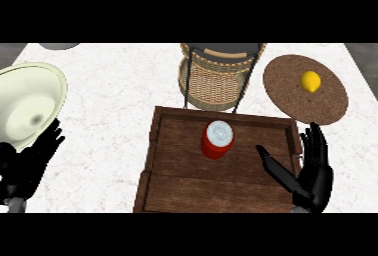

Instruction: Pick the can from the tray and place it in the tiered basket

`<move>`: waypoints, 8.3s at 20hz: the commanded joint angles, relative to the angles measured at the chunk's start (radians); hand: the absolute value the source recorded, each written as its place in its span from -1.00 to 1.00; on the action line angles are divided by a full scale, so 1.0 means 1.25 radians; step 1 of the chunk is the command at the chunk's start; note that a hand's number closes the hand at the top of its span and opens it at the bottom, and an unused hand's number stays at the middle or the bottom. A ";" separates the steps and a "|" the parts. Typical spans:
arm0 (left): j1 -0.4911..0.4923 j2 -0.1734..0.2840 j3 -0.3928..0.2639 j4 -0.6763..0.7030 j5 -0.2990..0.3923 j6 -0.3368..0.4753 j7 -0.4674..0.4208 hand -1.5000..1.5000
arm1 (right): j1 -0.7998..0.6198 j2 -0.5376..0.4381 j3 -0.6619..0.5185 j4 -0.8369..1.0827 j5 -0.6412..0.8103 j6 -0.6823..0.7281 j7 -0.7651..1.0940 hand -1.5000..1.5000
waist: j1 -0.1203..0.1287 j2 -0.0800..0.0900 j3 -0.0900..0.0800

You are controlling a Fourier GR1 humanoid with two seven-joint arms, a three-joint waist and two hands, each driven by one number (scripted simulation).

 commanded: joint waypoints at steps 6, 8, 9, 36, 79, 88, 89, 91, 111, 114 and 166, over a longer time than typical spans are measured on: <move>0.002 0.012 -0.006 0.020 -0.010 -0.017 0.002 0.00 | 0.011 -0.104 0.180 0.027 0.135 -0.003 0.342 -1.00 | 0.016 0.020 0.028; 0.006 -0.011 -0.018 0.024 -0.010 -0.010 -0.002 0.00 | -0.016 -0.123 0.190 0.010 0.157 0.000 0.420 -1.00 | 0.016 0.021 0.029; 0.013 -0.015 -0.024 0.018 -0.013 -0.014 -0.012 0.00 | -0.012 -0.127 0.209 -0.012 0.172 -0.001 0.455 -1.00 | 0.012 0.016 0.029; 0.004 -0.016 0.037 0.081 -0.013 -0.046 -0.026 0.00 | -0.269 -0.095 0.259 -0.271 0.468 0.186 1.409 -1.00 | -0.026 0.009 0.039; -0.042 -0.126 0.097 0.074 -0.135 -0.072 0.041 0.00 | -0.395 0.074 0.245 0.119 0.473 0.103 1.065 1.00 | -0.019 0.012 0.041; 0.027 -0.092 0.149 0.052 -0.119 -0.118 0.005 0.00 | -0.329 0.059 0.235 0.002 0.645 0.056 1.182 1.00 | -0.029 0.008 0.040; 0.022 -0.111 0.145 0.073 -0.118 -0.120 -0.010 0.00 | -0.349 0.074 0.245 0.011 0.656 0.042 1.212 1.00 | -0.026 0.009 0.040; 0.041 -0.087 0.161 0.060 -0.116 -0.132 -0.016 0.00 | -0.330 0.074 0.239 -0.039 0.720 0.057 1.268 1.00 | -0.029 0.006 0.039; -0.038 -0.119 0.089 0.063 -0.147 -0.134 0.038 0.00 | -0.969 0.073 0.516 0.217 0.888 0.410 1.409 1.00 | 0.045 -0.007 0.035; -0.038 -0.102 0.101 0.071 -0.138 -0.152 0.035 0.00 | -1.037 0.073 0.473 0.233 0.871 0.392 1.409 1.00 | 0.056 -0.003 0.035; 0.013 -0.121 0.139 0.022 -0.156 -0.149 0.018 0.00 | -1.514 -0.034 0.223 1.138 0.891 0.568 0.668 1.00 | 0.028 0.026 0.039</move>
